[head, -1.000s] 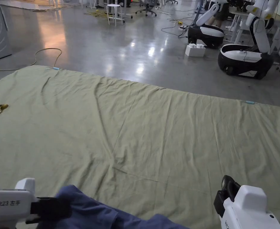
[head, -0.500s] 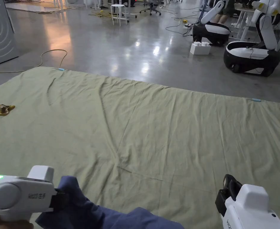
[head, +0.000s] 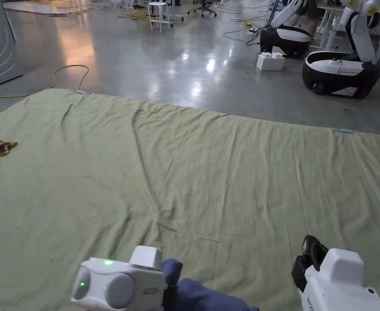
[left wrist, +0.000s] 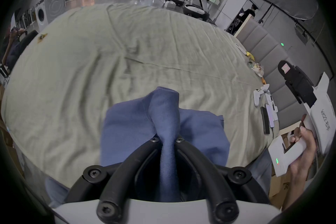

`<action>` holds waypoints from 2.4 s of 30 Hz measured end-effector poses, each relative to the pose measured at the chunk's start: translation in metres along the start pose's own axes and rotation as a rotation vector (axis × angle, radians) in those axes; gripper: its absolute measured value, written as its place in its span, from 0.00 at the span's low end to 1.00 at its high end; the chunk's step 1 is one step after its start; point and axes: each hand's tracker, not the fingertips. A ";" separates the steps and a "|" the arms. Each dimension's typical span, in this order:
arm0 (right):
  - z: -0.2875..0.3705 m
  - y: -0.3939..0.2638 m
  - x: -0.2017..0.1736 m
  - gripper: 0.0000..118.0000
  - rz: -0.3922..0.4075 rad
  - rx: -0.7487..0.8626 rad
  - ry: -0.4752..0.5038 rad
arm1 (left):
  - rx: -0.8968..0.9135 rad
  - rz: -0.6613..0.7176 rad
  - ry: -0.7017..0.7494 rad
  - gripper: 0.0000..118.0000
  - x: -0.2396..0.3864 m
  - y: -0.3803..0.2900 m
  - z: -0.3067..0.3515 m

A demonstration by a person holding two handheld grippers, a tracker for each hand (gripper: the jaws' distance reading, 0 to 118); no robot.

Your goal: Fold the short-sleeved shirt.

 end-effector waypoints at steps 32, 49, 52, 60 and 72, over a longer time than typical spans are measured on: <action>0.007 -0.010 0.018 0.01 -0.035 -0.035 -0.036 | 0.032 0.153 -0.184 0.58 0.012 -0.010 -0.029; 0.007 -0.020 0.019 0.01 -0.037 -0.064 -0.034 | -0.108 0.080 -0.231 0.11 0.050 -0.050 -0.100; 0.009 -0.018 0.018 0.00 -0.035 -0.060 -0.030 | -0.096 0.040 -0.253 0.11 0.047 -0.045 -0.085; 0.015 0.005 0.007 0.01 0.018 0.036 -0.050 | 0.388 -0.061 -0.173 0.12 0.024 -0.005 0.003; 0.024 0.038 -0.002 0.01 0.117 0.181 -0.148 | 0.883 -0.212 0.408 0.10 -0.011 0.002 0.054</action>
